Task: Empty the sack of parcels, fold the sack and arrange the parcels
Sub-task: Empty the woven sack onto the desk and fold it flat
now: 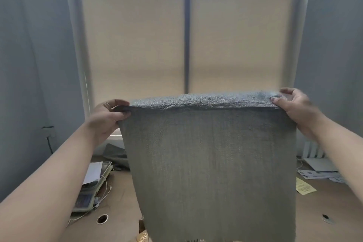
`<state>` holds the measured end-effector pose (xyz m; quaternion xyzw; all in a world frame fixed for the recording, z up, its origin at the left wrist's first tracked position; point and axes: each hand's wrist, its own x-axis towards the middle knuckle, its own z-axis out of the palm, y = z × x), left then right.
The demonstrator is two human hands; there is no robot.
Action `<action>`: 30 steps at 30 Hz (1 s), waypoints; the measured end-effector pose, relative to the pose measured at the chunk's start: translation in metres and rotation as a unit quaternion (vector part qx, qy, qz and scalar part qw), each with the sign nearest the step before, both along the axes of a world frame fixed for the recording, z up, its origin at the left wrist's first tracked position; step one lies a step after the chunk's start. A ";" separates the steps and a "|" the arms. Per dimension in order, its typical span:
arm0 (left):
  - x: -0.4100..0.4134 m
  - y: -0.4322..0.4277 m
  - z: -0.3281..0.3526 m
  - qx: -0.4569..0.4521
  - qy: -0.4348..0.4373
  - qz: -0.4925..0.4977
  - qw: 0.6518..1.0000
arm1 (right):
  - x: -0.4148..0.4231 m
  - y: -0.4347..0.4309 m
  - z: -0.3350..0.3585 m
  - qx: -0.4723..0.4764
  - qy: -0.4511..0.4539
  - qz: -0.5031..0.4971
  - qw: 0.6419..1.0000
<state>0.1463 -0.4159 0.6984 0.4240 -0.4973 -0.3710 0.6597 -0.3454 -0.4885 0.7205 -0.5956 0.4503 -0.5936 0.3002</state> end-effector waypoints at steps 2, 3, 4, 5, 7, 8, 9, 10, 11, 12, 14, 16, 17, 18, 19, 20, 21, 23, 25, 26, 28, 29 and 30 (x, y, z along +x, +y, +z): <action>0.003 -0.001 -0.002 0.002 -0.012 0.032 0.999 | 0.000 0.004 0.003 0.003 -0.012 0.023 1.000; 0.005 -0.002 -0.003 0.004 -0.017 0.042 0.999 | 0.001 0.009 0.005 0.012 -0.020 0.048 0.999; 0.007 -0.002 -0.003 0.007 -0.017 0.050 0.999 | 0.001 0.012 0.006 0.024 -0.021 0.070 0.997; 0.009 -0.002 -0.005 0.010 -0.017 0.054 0.998 | 0.001 0.015 0.007 0.027 -0.018 0.089 0.995; 0.011 -0.001 -0.007 0.014 -0.013 0.042 0.999 | 0.000 0.016 0.007 0.040 -0.002 0.122 0.992; 0.012 0.001 -0.008 0.016 -0.012 0.031 0.999 | -0.001 0.017 0.007 0.052 0.006 0.136 0.989; 0.013 0.002 -0.009 0.019 -0.010 0.018 1.000 | -0.001 0.019 0.006 0.062 0.014 0.140 0.988; 0.014 0.003 -0.009 0.026 -0.010 0.010 1.000 | -0.001 0.020 0.005 0.069 0.030 0.133 0.988; 0.014 0.003 -0.010 0.033 -0.017 0.008 0.999 | -0.002 0.018 0.004 0.066 0.048 0.121 0.989; 0.014 0.003 -0.010 0.041 -0.029 0.014 0.999 | -0.003 0.016 0.002 0.055 0.062 0.107 0.991; 0.011 0.000 -0.012 0.049 -0.056 0.040 0.996 | -0.002 0.015 -0.002 0.027 0.094 0.080 0.992; 0.010 -0.001 -0.013 0.050 -0.079 0.070 0.993 | -0.001 0.012 -0.006 0.000 0.114 0.054 0.992; 0.010 -0.003 -0.014 0.047 -0.089 0.084 0.991 | 0.000 0.012 -0.006 -0.011 0.114 0.047 0.992; 0.010 -0.004 -0.016 0.044 -0.098 0.099 0.989 | 0.000 0.012 -0.007 -0.023 0.109 0.043 0.993; 0.011 -0.005 -0.017 0.037 -0.102 0.110 0.988 | 0.000 0.012 -0.008 -0.034 0.103 0.040 0.993; 0.012 -0.005 -0.018 0.026 -0.104 0.118 0.987 | 0.000 0.012 -0.008 -0.045 0.097 0.037 0.994; 0.012 -0.004 -0.018 0.013 -0.103 0.122 0.987 | 0.000 0.011 -0.009 -0.055 0.090 0.035 0.994; 0.014 -0.001 -0.017 -0.014 -0.097 0.119 0.988 | 0.001 0.012 -0.009 -0.072 0.072 0.031 0.994; 0.015 0.005 -0.016 -0.040 -0.078 0.096 0.992 | 0.002 0.014 -0.007 -0.077 0.042 0.039 0.995; 0.016 0.005 -0.016 -0.054 -0.058 0.077 0.994 | 0.002 0.017 -0.005 -0.076 0.025 0.053 0.995; 0.015 0.006 -0.017 -0.078 -0.020 0.040 0.996 | 0.001 0.021 -0.002 -0.073 -0.008 0.093 0.993; 0.012 0.007 -0.017 -0.087 -0.011 0.034 0.996 | 0.001 0.023 0.000 -0.069 -0.029 0.112 0.991; 0.008 0.006 -0.017 -0.098 -0.005 0.040 0.994 | 0.002 0.025 0.002 -0.066 -0.055 0.127 0.988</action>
